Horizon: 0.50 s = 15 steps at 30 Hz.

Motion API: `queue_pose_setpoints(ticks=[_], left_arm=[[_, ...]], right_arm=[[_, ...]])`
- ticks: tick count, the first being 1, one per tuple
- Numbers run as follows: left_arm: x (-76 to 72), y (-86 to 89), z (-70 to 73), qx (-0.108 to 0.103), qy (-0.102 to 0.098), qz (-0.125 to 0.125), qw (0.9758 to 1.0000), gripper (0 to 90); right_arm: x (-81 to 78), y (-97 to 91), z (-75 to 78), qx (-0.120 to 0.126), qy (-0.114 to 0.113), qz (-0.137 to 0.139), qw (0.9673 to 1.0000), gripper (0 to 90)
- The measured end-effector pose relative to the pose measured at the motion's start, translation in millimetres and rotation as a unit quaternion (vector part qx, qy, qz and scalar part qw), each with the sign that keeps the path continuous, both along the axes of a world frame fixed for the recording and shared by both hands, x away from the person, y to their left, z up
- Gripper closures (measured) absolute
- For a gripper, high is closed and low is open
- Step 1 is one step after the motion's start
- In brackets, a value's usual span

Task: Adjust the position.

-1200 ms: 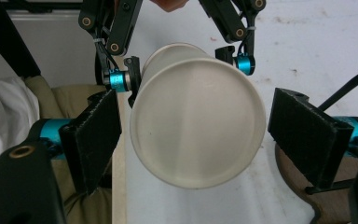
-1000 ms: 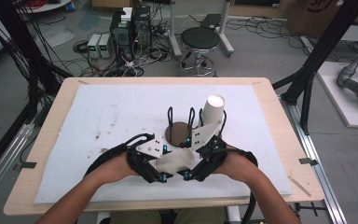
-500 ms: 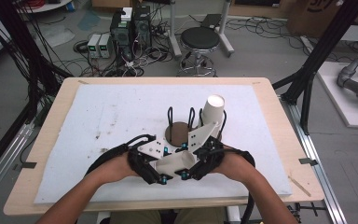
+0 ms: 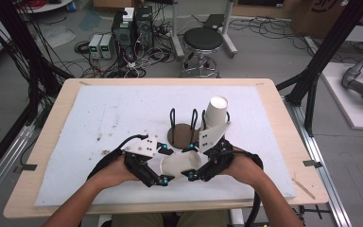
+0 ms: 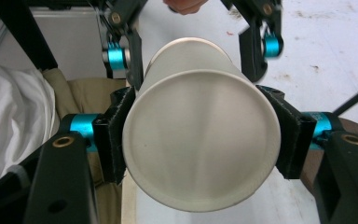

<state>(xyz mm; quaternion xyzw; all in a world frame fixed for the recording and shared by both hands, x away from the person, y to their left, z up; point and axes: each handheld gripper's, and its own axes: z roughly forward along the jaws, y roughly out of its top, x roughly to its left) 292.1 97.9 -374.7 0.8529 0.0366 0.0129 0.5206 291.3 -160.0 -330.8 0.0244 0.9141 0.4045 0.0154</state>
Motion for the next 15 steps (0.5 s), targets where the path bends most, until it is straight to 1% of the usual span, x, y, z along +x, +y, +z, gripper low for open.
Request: queue_pose_setpoints(ticks=[2, 3, 4, 5, 6, 7, 8, 10, 12, 13, 14, 15], left_arm=[[-2.2, 4.6, -2.8, -0.028, 0.0, 0.016, 0.9995, 16.6], [-2.7, 7.3, -4.3, -0.037, -0.002, 0.02, 0.9991, 16.6], [-2.7, 7.3, -4.3, -0.037, -0.002, 0.02, 0.9991, 16.4], [-3.8, 13.0, -7.1, -0.067, 0.003, 0.032, 0.9972, 16.4], [-4.3, 15.9, -8.3, -0.082, 0.005, 0.038, 0.9959, 16.3], [-4.9, 19.5, -9.6, -0.101, 0.007, 0.046, 0.9938, 16.3], [-5.0, 21.9, -10.3, -0.11, 0.008, 0.049, 0.9927, 16.3], [-5.5, 27.1, -12.5, -0.136, 0.013, 0.06, 0.9888, 15.8], [-5.9, 31.4, -14.4, -0.156, 0.019, 0.064, 0.9854, 15.8], [-5.9, 31.4, -14.4, -0.156, 0.019, 0.064, 0.9854, 15.6], [-6.4, 34.3, -16.0, -0.172, 0.023, 0.069, 0.9823, 15.4], [-6.4, 34.3, -16.0, -0.172, 0.023, 0.069, 0.9823, 15.4]], right_arm=[[0.3, -4.1, -1.3, 0.008, 0.004, -0.005, 0.9999, 33.7], [0.8, -6.1, -1.9, 0.012, 0.004, -0.007, 0.9999, 33.7], [0.8, -6.1, -1.9, 0.012, 0.004, -0.007, 0.9999, 33.7], [0.9, -10.4, -2.9, 0.02, 0.009, -0.013, 0.9997, 33.6], [1.0, -11.8, -3.0, 0.023, 0.008, -0.015, 0.9996, 33.7], [0.8, -13.7, -3.2, 0.029, 0.01, -0.018, 0.9994, 33.7], [1.0, -15.9, -3.3, 0.039, 0.008, -0.021, 0.999, 33.7], [1.0, -19.0, -3.8, 0.052, 0.009, -0.026, 0.9983, 33.7], [0.9, -22.6, -4.8, 0.069, 0.015, -0.033, 0.9969, 33.7], [1.2, -24.3, -5.7, 0.077, 0.015, -0.036, 0.9962, 33.7], [1.2, -25.9, -6.7, 0.085, 0.017, -0.039, 0.9955, 33.7], [1.3, -27.2, -7.8, 0.092, 0.018, -0.041, 0.9947, 33.7]])
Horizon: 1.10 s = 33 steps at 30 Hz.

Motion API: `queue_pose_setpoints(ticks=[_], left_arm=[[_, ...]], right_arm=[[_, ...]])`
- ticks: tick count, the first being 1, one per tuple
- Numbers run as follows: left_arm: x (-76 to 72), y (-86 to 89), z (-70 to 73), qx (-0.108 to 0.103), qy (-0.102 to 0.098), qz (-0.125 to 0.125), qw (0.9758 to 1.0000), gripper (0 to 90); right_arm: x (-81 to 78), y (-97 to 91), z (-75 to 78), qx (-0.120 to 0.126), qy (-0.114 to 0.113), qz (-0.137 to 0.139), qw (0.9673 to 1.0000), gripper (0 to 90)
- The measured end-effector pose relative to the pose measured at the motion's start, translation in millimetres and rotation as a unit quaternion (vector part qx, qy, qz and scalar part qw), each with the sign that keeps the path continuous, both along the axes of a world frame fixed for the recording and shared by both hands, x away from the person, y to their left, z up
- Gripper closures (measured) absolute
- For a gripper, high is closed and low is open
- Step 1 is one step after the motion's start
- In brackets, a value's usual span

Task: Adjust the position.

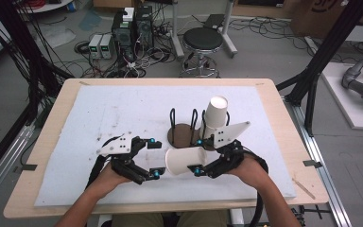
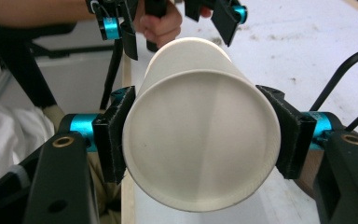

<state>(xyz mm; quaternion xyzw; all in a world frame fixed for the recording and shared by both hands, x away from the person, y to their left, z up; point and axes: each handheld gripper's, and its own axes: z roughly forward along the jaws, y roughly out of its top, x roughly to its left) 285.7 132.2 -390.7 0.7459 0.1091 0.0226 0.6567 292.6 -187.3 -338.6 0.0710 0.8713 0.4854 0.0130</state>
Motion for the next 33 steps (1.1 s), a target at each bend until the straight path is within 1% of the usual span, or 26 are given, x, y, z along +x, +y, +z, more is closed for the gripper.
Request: queue_pose_setpoints(ticks=[3, 6, 11, 17, 18, 19, 21, 23, 24, 25, 30, 32, 33], left_arm=[[-0.5, 3.3, -2.3, -0.019, 0.001, 0.003, 0.9998, 15.4], [-1.3, 2.6, -3.5, -0.031, 0.002, 0.001, 0.9995, 15.3], [-2.5, -2.2, -5.0, -0.034, -0.001, -0.007, 0.9994, 15.4], [-2.8, -6.7, -5.8, -0.043, -0.002, -0.007, 0.999, 15.4], [-2.6, -7.2, -5.8, -0.044, -0.003, -0.007, 0.999, 15.3], [-2.4, -7.7, -5.7, -0.046, -0.003, -0.008, 0.9989, 15.0], [-2.1, -9.2, -5.5, -0.049, -0.005, -0.008, 0.9987, 14.8], [-2.1, -10.1, -5.4, -0.051, -0.005, -0.008, 0.9987, 14.8], [-1.5, -12.0, -5.5, -0.054, -0.005, -0.009, 0.9985, 14.8], [-1.2, -13.0, -5.6, -0.055, -0.005, -0.011, 0.9984, 14.8], [-1.6, -18.1, -5.7, -0.058, -0.007, -0.017, 0.9981, 14.8], [-1.6, -19.9, -5.4, -0.06, -0.007, -0.02, 0.998, 14.8], [-1.6, -19.9, -5.4, -0.06, -0.007, -0.02, 0.998, 14.8]], right_arm=[[-1.1, -3.1, -3.8, 0.022, 0.008, -0.007, 0.9997, 33.7], [-2.1, -5.5, -8.7, 0.045, 0.014, -0.013, 0.9988, 33.7], [-2.7, -8.2, -16.1, 0.074, 0.022, -0.018, 0.9969, 33.7], [-4.0, -9.0, -20.2, 0.093, 0.025, -0.018, 0.9952, 33.7], [-4.5, -9.2, -20.3, 0.097, 0.029, -0.017, 0.9947, 33.7], [-4.1, -9.7, -20.5, 0.101, 0.026, -0.02, 0.9943, 33.7], [-4.6, -9.9, -20.8, 0.108, 0.031, -0.016, 0.9935, 33.8], [-4.4, -10.1, -20.8, 0.109, 0.03, -0.018, 0.9934, 33.8], [-4.5, -10.4, -20.8, 0.113, 0.031, -0.018, 0.9929, 33.8], [-5.1, -10.2, -20.7, 0.115, 0.036, -0.014, 0.9926, 33.8], [-5.1, -10.4, -20.3, 0.124, 0.038, -0.013, 0.9915, 33.8], [-4.7, -9.8, -20.7, 0.124, 0.033, -0.014, 0.9916, 33.8], [-5.3, -9.3, -20.7, 0.124, 0.038, -0.01, 0.9915, 33.9]])
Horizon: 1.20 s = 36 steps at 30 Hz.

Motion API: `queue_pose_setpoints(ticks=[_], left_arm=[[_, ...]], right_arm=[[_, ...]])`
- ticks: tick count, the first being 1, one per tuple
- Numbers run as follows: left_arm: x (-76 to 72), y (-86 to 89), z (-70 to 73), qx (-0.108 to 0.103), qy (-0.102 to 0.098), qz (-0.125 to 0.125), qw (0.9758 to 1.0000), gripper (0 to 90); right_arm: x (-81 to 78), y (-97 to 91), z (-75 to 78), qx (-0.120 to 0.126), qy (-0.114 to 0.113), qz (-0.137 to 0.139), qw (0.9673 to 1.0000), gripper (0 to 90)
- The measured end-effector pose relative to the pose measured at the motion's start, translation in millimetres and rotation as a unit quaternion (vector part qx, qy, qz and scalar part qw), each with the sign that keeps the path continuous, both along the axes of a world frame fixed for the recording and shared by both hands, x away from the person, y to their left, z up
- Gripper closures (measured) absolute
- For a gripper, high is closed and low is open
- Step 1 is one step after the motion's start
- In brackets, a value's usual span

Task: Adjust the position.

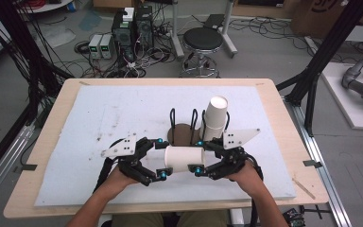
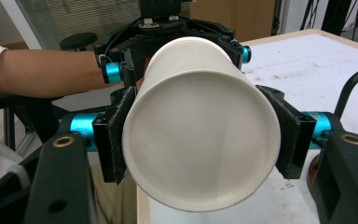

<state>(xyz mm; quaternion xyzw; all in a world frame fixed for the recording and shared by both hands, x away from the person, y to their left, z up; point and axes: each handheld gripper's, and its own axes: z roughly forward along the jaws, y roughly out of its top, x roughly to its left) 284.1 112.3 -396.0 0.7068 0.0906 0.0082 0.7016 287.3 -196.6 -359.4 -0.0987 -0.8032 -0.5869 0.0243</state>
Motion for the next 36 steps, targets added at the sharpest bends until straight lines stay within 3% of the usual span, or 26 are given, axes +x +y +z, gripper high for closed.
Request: queue_pose_setpoints(ticks=[12, 18, 36], left_arm=[[-0.2, -7.0, -0.2, -0.004, 0.003, -0.014, 0.9999, 15.3], [-0.2, -5.9, 0.2, -0.006, -0.002, -0.015, 0.9999, 21.0], [-1.6, -4.8, 0.8, 0.003, -0.005, -0.013, 0.9999, 25.5]], right_arm=[[0.7, 1.9, -3.0, 0.027, 0.015, 0.012, 0.9994, 33.9], [1.7, 0.4, -5.6, 0.036, 0.021, 0.013, 0.999, 34.0], [0.4, 0.5, -3.4, 0.017, 0.017, 0.009, 0.9997, 34.5]])
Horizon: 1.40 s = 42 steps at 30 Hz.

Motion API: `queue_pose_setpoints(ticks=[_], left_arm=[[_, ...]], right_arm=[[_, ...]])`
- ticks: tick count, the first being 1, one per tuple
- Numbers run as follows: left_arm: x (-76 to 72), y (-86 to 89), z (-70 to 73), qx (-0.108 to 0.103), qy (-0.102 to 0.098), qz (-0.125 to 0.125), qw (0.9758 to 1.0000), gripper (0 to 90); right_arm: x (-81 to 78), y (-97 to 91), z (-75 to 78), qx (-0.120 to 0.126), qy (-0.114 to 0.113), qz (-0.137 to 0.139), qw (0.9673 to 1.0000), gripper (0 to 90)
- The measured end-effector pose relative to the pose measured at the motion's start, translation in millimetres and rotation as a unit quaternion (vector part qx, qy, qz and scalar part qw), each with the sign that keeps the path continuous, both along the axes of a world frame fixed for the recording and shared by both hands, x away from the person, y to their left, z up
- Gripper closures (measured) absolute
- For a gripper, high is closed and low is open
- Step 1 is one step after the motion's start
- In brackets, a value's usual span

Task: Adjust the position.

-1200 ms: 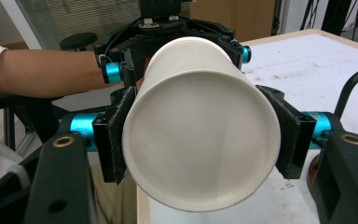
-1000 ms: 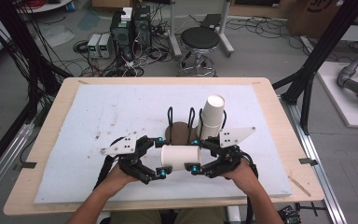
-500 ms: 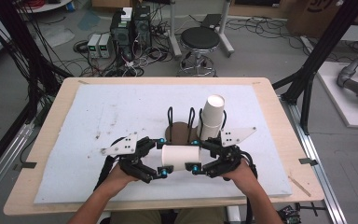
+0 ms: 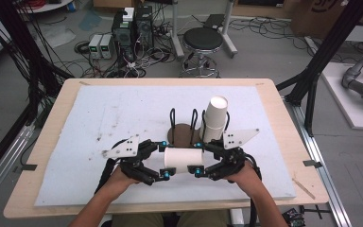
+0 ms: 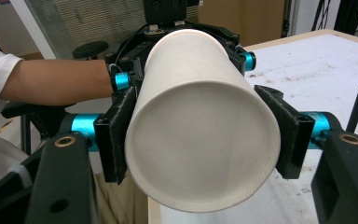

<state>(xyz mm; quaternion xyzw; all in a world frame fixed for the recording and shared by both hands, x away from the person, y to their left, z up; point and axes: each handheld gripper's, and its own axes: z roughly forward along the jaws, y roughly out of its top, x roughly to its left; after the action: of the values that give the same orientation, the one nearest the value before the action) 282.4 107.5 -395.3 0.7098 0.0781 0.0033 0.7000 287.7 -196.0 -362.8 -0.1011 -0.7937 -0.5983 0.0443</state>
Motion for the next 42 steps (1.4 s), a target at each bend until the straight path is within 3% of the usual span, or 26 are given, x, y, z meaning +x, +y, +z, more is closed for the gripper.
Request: queue_pose_setpoints(ticks=[7, 14, 19, 20, 22, 23, 24, 26, 27, 29, 30, 31, 33, 37, 39, 40, 41, 42], left_arm=[[-0.5, 0.7, 0.6, 0.001, -0.001, 0.0, 1.0, 26.2], [-0.7, 2.7, 1.4, 0.011, 0.0, 0.003, 0.9999, 26.7], [-1.0, 5.5, 7.8, 0.055, 0.002, 0.018, 0.9983, 26.7], [-1.0, 5.5, 7.8, 0.055, 0.002, 0.018, 0.9983, 26.7], [-0.8, 6.3, 11.6, 0.076, -0.002, 0.02, 0.9969, 26.7], [-0.3, 6.8, 15.6, 0.09, -0.004, 0.021, 0.9957, 26.7], [-0.3, 6.8, 15.6, 0.09, -0.004, 0.021, 0.9957, 26.7], [0.9, 7.7, 21.4, 0.113, -0.004, 0.023, 0.9933, 26.7], [0.9, 7.7, 21.4, 0.113, -0.004, 0.023, 0.9933, 26.7], [2.6, 8.2, 27.4, 0.14, -0.008, 0.024, 0.9899, 26.7], [2.6, 8.2, 27.4, 0.14, -0.008, 0.024, 0.9899, 26.7], [3.5, 7.7, 31.3, 0.156, -0.007, 0.023, 0.9875, 26.7], [4.0, 7.5, 33.2, 0.163, -0.008, 0.022, 0.9864, 26.7], [5.4, 6.1, 41.9, 0.184, -0.007, 0.019, 0.9826, 26.9], [5.5, 5.3, 43.0, 0.187, -0.006, 0.02, 0.9821, 27.3], [5.7, 5.1, 43.8, 0.192, -0.005, 0.019, 0.9812, 27.7], [5.8, 4.4, 44.7, 0.198, -0.008, 0.018, 0.98, 28.2], [6.0, 4.0, 45.2, 0.202, -0.01, 0.016, 0.9792, 28.2]], right_arm=[[-1.1, 0.2, 2.4, 0.002, -0.003, -0.001, 1.0, 33.7], [-1.8, -1.7, 6.9, 0.003, -0.008, -0.01, 0.9999, 26.6], [-3.0, -2.8, 13.0, -0.018, -0.017, -0.028, 0.9993, 21.1], [-3.1, -2.8, 14.3, -0.024, -0.021, -0.029, 0.9991, 21.1], [-3.3, -2.6, 15.9, -0.031, -0.024, -0.031, 0.9988, 21.1], [-3.4, -1.2, 19.1, -0.048, -0.035, -0.035, 0.9976, 21.1], [-3.4, -1.2, 19.1, -0.048, -0.035, -0.035, 0.9976, 21.1], [-3.7, 2.5, 23.7, -0.079, -0.05, -0.037, 0.995, 21.1], [-3.7, 2.5, 23.7, -0.079, -0.05, -0.037, 0.995, 21.1], [-3.9, 7.5, 27.7, -0.106, -0.057, -0.031, 0.9923, 21.1], [-3.9, 7.5, 27.7, -0.106, -0.057, -0.031, 0.9923, 21.1], [-3.1, 10.6, 30.7, -0.124, -0.068, -0.026, 0.9896, 21.1], [-3.2, 11.9, 31.9, -0.13, -0.07, -0.026, 0.9887, 21.1], [-0.8, 20.8, 38.4, -0.16, -0.084, -0.018, 0.9834, 21.2], [-0.4, 22.1, 39.0, -0.166, -0.087, -0.017, 0.9822, 21.2], [0.2, 23.9, 39.5, -0.172, -0.09, -0.016, 0.9809, 21.2], [0.7, 27.9, 40.6, -0.189, -0.094, -0.013, 0.9775, 21.2], [0.7, 27.9, 40.6, -0.189, -0.094, -0.013, 0.9775, 21.2]])
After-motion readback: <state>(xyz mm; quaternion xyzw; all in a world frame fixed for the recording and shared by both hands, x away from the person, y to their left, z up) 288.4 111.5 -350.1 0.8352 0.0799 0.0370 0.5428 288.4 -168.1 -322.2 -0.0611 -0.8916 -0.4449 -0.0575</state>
